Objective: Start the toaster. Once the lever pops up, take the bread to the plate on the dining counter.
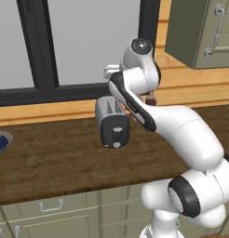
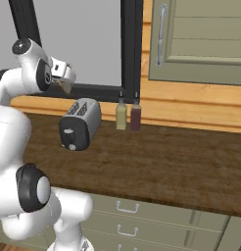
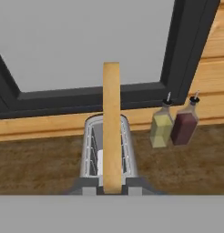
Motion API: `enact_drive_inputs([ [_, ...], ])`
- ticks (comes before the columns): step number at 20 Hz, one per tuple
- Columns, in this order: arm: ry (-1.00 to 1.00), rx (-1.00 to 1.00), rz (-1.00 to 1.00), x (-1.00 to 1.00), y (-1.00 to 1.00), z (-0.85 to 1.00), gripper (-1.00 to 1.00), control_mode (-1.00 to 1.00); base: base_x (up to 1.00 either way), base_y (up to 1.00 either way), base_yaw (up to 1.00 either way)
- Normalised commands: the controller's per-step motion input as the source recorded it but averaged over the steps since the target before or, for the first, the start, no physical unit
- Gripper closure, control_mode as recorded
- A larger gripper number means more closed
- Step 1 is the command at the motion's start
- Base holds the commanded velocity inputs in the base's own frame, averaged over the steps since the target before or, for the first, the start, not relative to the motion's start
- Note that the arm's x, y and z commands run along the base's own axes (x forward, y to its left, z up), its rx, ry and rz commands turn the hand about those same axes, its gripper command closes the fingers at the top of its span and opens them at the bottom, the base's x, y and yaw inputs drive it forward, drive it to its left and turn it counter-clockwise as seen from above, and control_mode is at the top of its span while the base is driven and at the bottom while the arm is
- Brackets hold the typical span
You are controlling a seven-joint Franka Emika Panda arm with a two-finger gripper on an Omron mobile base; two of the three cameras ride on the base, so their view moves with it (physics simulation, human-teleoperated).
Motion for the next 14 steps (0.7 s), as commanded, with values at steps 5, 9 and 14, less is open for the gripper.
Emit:
enact_drive_inputs([
  [5,-0.11,-0.15,-0.14,-0.58,0.11,0.12,1.0,-1.0,0.0,0.0,0.0],
  [9,0.0,-0.03,-0.1,-0.58,0.03,0.17,1.0,-1.0,0.0,0.0,0.0],
  [14,0.0,0.0,-0.05,-0.8,0.07,0.17,1.0,-1.0,0.0,0.0,0.0],
])
